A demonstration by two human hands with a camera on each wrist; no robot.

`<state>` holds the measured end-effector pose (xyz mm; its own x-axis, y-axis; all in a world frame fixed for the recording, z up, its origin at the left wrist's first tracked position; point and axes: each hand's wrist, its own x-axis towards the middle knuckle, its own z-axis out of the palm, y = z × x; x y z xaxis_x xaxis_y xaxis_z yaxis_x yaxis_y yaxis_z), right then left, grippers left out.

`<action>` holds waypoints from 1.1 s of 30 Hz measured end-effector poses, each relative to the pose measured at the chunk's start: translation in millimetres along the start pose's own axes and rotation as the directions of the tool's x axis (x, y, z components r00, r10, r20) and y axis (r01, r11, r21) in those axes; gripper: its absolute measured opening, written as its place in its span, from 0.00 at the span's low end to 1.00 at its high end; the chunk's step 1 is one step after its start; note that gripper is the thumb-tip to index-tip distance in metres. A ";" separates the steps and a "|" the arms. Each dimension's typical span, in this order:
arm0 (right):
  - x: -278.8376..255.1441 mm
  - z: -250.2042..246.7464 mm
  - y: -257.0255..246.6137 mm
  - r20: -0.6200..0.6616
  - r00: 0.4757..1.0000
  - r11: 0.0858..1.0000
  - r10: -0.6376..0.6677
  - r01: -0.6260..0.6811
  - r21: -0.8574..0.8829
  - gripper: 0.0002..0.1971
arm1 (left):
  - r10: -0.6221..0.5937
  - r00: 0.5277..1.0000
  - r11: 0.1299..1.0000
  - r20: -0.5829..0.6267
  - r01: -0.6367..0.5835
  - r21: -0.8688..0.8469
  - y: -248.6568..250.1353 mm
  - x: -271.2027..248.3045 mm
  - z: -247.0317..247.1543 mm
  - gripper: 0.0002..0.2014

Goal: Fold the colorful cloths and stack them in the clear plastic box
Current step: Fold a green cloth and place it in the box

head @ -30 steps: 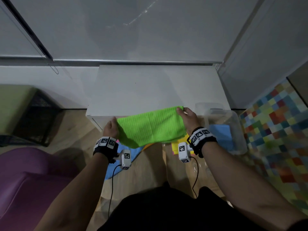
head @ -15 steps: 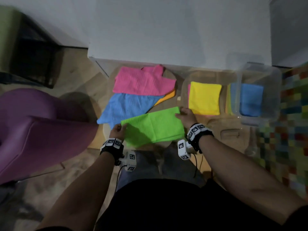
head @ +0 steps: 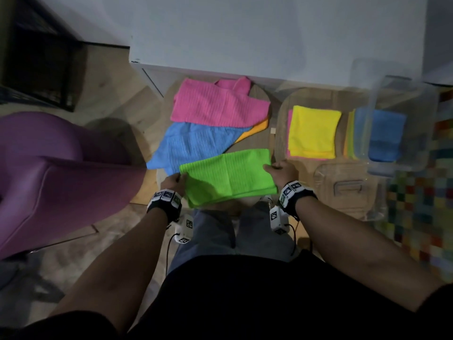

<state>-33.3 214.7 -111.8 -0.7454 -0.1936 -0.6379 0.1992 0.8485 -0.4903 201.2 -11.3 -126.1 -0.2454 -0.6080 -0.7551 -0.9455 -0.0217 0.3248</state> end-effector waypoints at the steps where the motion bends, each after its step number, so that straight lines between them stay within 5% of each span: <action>1: -0.3 -1.2 1.0 0.010 1.000 1.000 0.002 -0.002 -0.027 0.14 | -0.003 1.000 1.000 0.011 0.003 0.005 -0.4 0.8 0.2 0.20; 8: -3.3 -7.1 9.1 0.161 0.982 0.922 0.102 -0.033 -0.386 0.23 | 0.016 0.998 0.971 0.054 -0.028 0.237 -9.6 -8.2 9.0 0.32; 14: -6.7 -7.3 19.1 0.169 0.982 0.966 0.083 -0.038 -0.257 0.13 | -0.028 0.980 0.997 0.197 0.013 0.077 -7.0 -6.6 9.0 0.22; 17: -7.2 -9.4 27.8 0.228 0.966 0.973 0.119 -0.068 -0.222 0.13 | -0.047 0.971 0.985 0.235 0.006 0.172 -10.5 -8.2 13.2 0.21; 23: -8.7 -13.5 35.1 0.255 0.962 0.961 0.098 -0.025 -0.276 0.10 | -0.057 0.986 0.964 0.154 0.015 0.265 -12.6 -12.6 20.1 0.27; 30: -9.9 -8.6 27.8 0.252 0.968 0.926 0.003 0.093 -0.366 0.23 | -0.060 0.998 0.998 0.014 0.060 0.021 -3.3 -14.0 10.2 0.24; 33: -8.3 -5.9 22.7 0.240 0.971 0.906 -0.008 0.109 -0.410 0.19 | -0.009 0.997 1.000 -0.081 0.009 0.000 1.0 -11.7 6.0 0.17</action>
<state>-26.3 238.6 -114.1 -0.5726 -0.3128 -0.7578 -0.1612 0.9493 -0.2699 201.8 0.5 -120.4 -0.2188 -0.6700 -0.7094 -0.9478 -0.0269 0.3177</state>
